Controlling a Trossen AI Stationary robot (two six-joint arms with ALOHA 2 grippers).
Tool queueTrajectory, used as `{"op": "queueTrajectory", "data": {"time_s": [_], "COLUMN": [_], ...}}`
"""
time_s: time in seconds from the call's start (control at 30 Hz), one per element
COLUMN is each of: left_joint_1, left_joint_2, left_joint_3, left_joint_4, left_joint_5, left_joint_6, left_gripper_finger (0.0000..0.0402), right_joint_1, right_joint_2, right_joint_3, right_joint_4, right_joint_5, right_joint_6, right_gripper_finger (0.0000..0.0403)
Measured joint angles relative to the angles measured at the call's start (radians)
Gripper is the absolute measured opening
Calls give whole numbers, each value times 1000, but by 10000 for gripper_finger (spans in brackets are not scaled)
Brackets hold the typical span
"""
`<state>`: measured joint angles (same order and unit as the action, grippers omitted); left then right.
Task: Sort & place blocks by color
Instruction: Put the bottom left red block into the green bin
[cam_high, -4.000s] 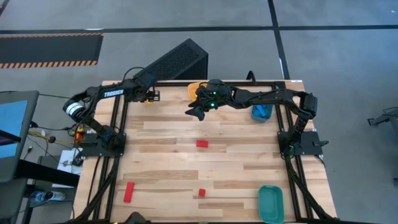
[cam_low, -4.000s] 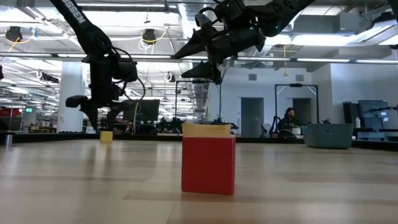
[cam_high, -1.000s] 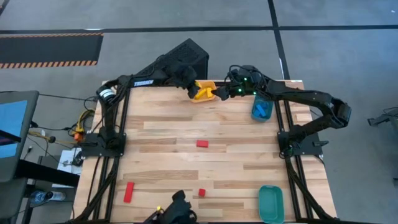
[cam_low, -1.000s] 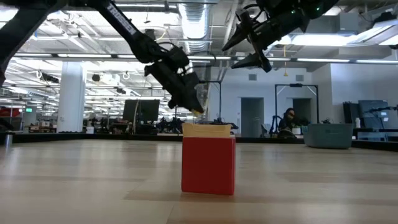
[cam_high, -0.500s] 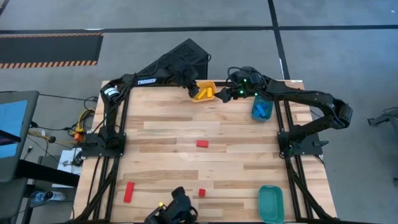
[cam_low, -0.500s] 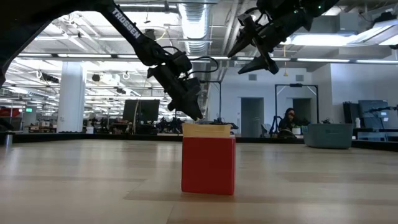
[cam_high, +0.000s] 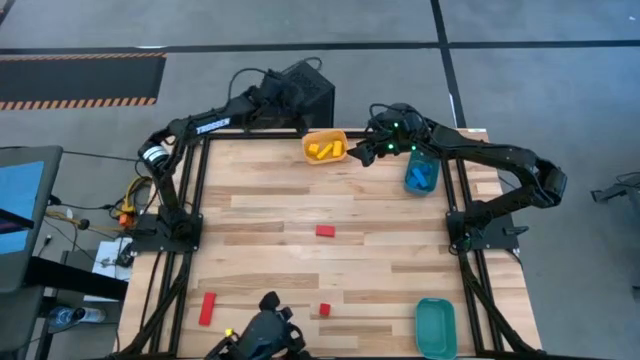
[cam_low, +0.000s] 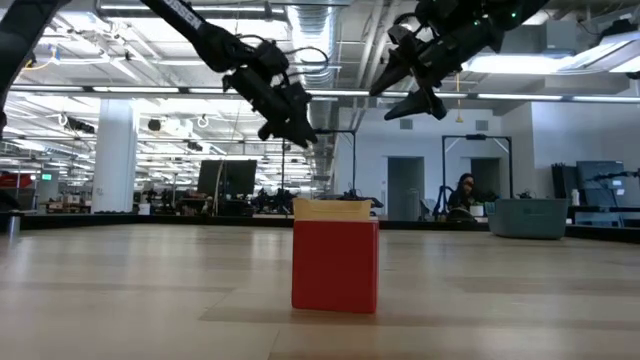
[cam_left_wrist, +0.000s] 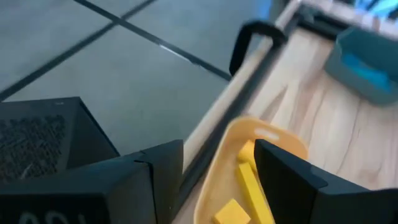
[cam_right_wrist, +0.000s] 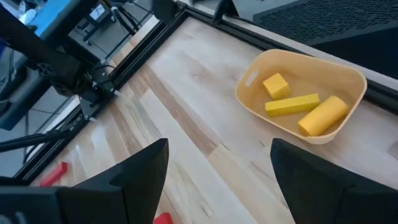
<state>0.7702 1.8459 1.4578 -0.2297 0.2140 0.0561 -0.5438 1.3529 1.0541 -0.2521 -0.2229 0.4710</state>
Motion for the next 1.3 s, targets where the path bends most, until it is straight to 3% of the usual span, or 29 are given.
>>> {"op": "queueTrajectory", "data": {"time_s": [0.23,0.4,0.47,0.57,0.73,0.87,1.03,1.2,1.3], "left_joint_1": [-6,-37,-46,-59,-64,-63,-66,-68,-68], "left_joint_2": [-83,-99,-99,-99,-99,-99,-99,-96,-96], "left_joint_3": [0,0,-1,-1,-1,-1,-1,-1,-1], "left_joint_4": [-21,71,147,250,366,409,453,585,611], "left_joint_5": [21,23,59,120,182,154,42,43,16], "left_joint_6": [-34,-50,-79,-125,-185,-190,-102,-146,-235], "left_gripper_finger": [162,146,142,138,137,137,137,137,137], "right_joint_1": [-24,10,23,50,19,-31,-35,21,64], "right_joint_2": [0,-2,-28,-112,-294,-472,-628,-649,-622], "right_joint_3": [0,0,0,1,-28,-147,-313,-396,-397], "right_joint_4": [8,-6,-51,-123,-186,-136,-6,90,101], "right_joint_5": [-82,-115,-98,35,116,119,119,121,178], "right_joint_6": [-11,-18,-91,-181,-206,-118,48,156,198], "right_gripper_finger": [301,301,301,301,301,301,301,301,301]}}
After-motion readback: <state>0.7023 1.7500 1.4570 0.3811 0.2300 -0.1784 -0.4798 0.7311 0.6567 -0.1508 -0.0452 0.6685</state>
